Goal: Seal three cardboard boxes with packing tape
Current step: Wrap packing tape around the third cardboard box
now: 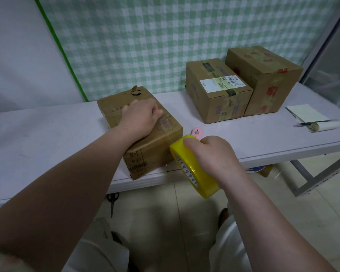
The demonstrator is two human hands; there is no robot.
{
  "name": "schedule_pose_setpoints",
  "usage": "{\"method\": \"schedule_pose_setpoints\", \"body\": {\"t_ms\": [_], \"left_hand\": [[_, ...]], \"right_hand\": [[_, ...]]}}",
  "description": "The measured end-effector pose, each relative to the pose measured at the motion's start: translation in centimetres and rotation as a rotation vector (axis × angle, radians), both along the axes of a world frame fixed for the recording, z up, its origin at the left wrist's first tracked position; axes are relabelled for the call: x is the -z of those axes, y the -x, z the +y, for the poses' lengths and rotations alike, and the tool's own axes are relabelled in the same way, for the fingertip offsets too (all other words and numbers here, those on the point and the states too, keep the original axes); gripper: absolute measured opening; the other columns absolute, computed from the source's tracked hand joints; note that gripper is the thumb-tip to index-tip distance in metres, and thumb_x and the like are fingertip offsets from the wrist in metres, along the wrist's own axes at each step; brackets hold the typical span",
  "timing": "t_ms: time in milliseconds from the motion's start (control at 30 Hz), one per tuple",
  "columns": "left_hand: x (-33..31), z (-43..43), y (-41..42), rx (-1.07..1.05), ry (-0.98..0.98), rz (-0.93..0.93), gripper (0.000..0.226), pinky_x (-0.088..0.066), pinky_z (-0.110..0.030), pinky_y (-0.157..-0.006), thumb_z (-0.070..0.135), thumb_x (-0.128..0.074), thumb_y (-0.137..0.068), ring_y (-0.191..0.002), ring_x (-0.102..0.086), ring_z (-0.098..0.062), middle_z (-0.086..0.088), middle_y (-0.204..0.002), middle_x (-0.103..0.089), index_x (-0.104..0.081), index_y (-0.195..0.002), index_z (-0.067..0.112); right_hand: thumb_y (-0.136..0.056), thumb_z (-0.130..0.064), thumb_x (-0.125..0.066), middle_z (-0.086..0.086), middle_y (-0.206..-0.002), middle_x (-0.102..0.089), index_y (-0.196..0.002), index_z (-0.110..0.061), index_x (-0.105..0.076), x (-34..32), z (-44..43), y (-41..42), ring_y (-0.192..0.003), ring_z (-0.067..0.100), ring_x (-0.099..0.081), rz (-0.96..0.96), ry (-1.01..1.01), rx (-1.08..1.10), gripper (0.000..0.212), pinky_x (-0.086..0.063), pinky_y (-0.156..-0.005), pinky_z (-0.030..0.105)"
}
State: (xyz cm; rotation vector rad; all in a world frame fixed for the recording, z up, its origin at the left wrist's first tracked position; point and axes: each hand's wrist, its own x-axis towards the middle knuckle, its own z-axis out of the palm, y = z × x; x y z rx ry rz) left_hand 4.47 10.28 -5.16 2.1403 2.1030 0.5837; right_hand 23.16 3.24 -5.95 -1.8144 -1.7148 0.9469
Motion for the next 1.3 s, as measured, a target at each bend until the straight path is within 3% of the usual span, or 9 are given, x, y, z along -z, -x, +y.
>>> {"method": "schedule_pose_setpoints", "body": {"t_ms": [100,200,400,633,800,867,967,1100,1300], "left_hand": [[0.2,0.1,-0.1,-0.006,-0.007,-0.010,0.025,-0.029,-0.040,-0.085,0.039,-0.042,-0.099,-0.093,-0.038,-0.018,0.004,-0.087,-0.051,-0.050,-0.084,0.020],[0.4,0.1,-0.2,-0.007,-0.008,0.028,0.025,-0.031,-0.041,-0.087,0.039,-0.042,-0.098,-0.096,-0.042,-0.020,0.003,-0.091,-0.052,-0.050,-0.085,0.020],[0.5,0.4,0.3,-0.039,-0.025,0.061,0.024,-0.030,-0.041,-0.079,0.042,-0.044,-0.096,-0.091,-0.043,-0.023,0.000,-0.092,-0.054,-0.043,-0.086,0.021],[0.9,1.1,0.5,-0.050,-0.079,-0.001,0.009,-0.042,-0.039,-0.075,0.017,-0.042,-0.097,-0.091,-0.054,-0.025,-0.003,-0.097,-0.058,-0.051,-0.095,0.018],[-0.4,-1.0,0.2,0.057,-0.278,-0.041,0.029,-0.035,-0.026,-0.086,0.017,-0.041,-0.099,-0.111,-0.055,-0.023,-0.007,-0.118,-0.063,-0.063,-0.118,0.014],[-0.5,-2.9,-0.4,0.307,-0.156,-0.031,0.041,-0.029,-0.023,-0.100,0.029,-0.035,-0.100,-0.128,-0.046,-0.019,-0.005,-0.138,-0.054,-0.053,-0.135,0.015],[0.4,-4.5,-0.7,0.516,0.163,0.143,0.064,-0.006,-0.029,-0.117,0.047,-0.017,-0.094,-0.146,-0.010,-0.010,0.001,-0.159,-0.014,-0.020,-0.151,0.018],[0.6,-4.0,-0.4,0.478,0.287,0.328,0.063,0.003,-0.041,-0.119,0.047,-0.021,-0.100,-0.146,0.009,-0.008,0.003,-0.160,0.010,0.003,-0.152,0.021],[0.5,-3.8,-0.8,0.432,0.350,0.321,0.068,0.006,-0.042,-0.119,0.053,-0.015,-0.097,-0.146,0.012,-0.010,0.001,-0.159,0.017,0.009,-0.152,0.020]], "right_hand": [[-0.089,-0.047,-0.048,0.000,-0.067,-0.043,-0.097,-0.020,-0.034,-0.1,-0.1,0.0,-0.073,0.020,-0.047,-0.002,0.003,-0.010,0.032,-0.030,-0.052,0.027],[-0.091,-0.044,-0.048,0.004,-0.068,-0.046,-0.077,-0.012,-0.045,-0.3,-0.2,0.0,-0.066,0.020,-0.047,0.013,0.022,-0.015,0.035,-0.032,-0.054,0.029],[-0.091,-0.042,-0.049,0.006,-0.064,-0.038,-0.060,-0.011,-0.037,-0.3,-0.3,0.2,-0.061,0.020,-0.040,0.032,0.048,-0.002,0.046,-0.029,-0.055,0.031],[-0.092,-0.046,-0.048,0.011,-0.076,-0.051,-0.070,-0.008,-0.050,0.3,-0.1,0.5,-0.075,0.026,-0.052,0.050,0.071,-0.003,0.044,-0.038,-0.065,0.035],[-0.092,-0.047,-0.049,0.019,-0.094,-0.063,-0.086,0.000,-0.063,0.2,0.1,0.5,-0.088,0.031,-0.059,0.059,0.063,-0.007,0.050,-0.048,-0.075,0.041],[-0.092,-0.047,-0.050,0.019,-0.096,-0.063,-0.093,0.002,-0.065,0.1,0.2,0.5,-0.090,0.032,-0.059,0.057,0.064,-0.007,0.051,-0.049,-0.081,0.044],[-0.092,-0.045,-0.050,0.019,-0.097,-0.063,-0.094,0.002,-0.065,0.1,0.2,0.6,-0.092,0.033,-0.059,0.046,0.064,-0.009,0.050,-0.048,-0.084,0.045],[-0.093,-0.043,-0.049,0.020,-0.101,-0.063,-0.098,0.004,-0.065,0.2,0.1,0.6,-0.093,0.033,-0.059,0.037,0.067,-0.004,0.050,-0.048,-0.084,0.044],[-0.094,-0.045,-0.048,0.019,-0.104,-0.064,-0.104,0.002,-0.064,0.3,0.0,0.5,-0.094,0.032,-0.059,0.050,0.090,-0.018,0.051,-0.049,-0.086,0.046]]}}
